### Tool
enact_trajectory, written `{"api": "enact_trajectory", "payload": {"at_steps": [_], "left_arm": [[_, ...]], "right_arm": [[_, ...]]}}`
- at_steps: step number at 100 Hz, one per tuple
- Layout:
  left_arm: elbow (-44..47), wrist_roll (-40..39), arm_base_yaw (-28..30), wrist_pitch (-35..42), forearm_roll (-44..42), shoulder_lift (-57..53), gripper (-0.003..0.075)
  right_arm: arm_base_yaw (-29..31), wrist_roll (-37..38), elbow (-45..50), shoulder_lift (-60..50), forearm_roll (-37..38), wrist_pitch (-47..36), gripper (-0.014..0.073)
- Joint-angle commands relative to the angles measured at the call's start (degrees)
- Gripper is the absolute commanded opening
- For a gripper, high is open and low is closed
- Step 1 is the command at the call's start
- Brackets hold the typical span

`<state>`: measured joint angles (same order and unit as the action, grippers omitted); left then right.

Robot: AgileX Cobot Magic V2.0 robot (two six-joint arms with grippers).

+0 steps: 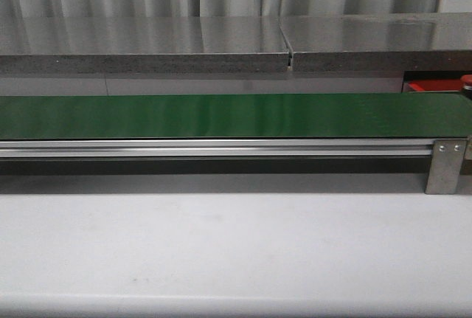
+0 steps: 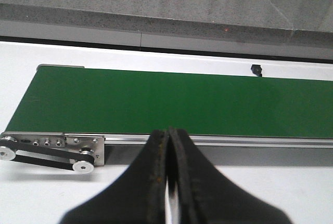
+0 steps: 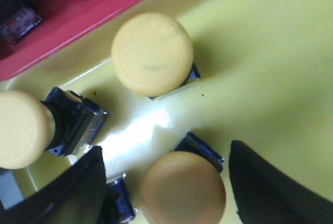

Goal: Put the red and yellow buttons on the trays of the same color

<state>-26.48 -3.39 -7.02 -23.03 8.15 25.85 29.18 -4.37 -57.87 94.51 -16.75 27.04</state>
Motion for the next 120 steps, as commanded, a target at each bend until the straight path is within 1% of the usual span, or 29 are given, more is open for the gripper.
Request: {"api": "enact_trajectory", "payload": {"at_steps": [1,19,30,35,42,47,49,54,56,61,63,89,106,120], "left_arm": [[-1.5,-0.5,-0.1,4.5,0.5,0.2,-0.002],[-1.5,-0.5,-0.1,4.5,0.5,0.2,-0.002],[-1.5,-0.5,-0.1,4.5,0.5,0.2,-0.002],[-1.5,-0.5,-0.1,4.5,0.5,0.2,-0.002],[-1.5,-0.5,-0.1,4.5,0.5,0.2,-0.002],[-1.5,-0.5,-0.1,4.5,0.5,0.2,-0.002],[-1.5,-0.5,-0.1,4.5,0.5,0.2,-0.002],[-1.5,-0.5,-0.1,4.5,0.5,0.2,-0.002],[-1.5,-0.5,-0.1,4.5,0.5,0.2,-0.002],[-1.5,-0.5,-0.1,4.5,0.5,0.2,-0.002],[-1.5,-0.5,-0.1,4.5,0.5,0.2,-0.002],[-1.5,-0.5,-0.1,4.5,0.5,0.2,-0.002],[-1.5,-0.5,-0.1,4.5,0.5,0.2,-0.002],[-1.5,-0.5,-0.1,4.5,0.5,0.2,-0.002]], "right_arm": [[0.3,-0.5,-1.2,-4.8,0.4,-2.3,0.051],[-0.9,-0.9,-1.2,-11.1,3.3,-1.4,0.051],[-4.1,-1.4,-1.2,-15.4,5.3,-1.3,0.0506],[-6.1,-1.5,-1.2,-17.5,6.8,-1.3,0.0473],[-9.2,-1.5,-1.2,-20.0,7.9,-1.3,0.0365],[-11.4,-1.5,-1.2,-21.5,8.7,-1.1,0.0238],[-12.4,-1.5,-1.2,-22.1,8.9,-0.9,0.0203],[-14.3,-1.5,-1.2,-23.4,9.0,-0.7,0.0062],[-15.1,-1.5,-1.2,-24.0,9.0,-0.6,0.0029],[-16.9,-1.5,-1.2,-25.2,9.0,-0.5,-0.0092],[-17.6,-1.5,-1.2,-25.7,9.0,-0.5,-0.0119],[-24.2,-1.5,-0.9,-31.3,9.0,-0.8,-0.0118],[-26.9,-1.5,2.5,-35.9,9.0,-5.0,-0.0118],[-27.4,-1.5,6.3,-40.3,9.3,-8.5,-0.0118]]}}
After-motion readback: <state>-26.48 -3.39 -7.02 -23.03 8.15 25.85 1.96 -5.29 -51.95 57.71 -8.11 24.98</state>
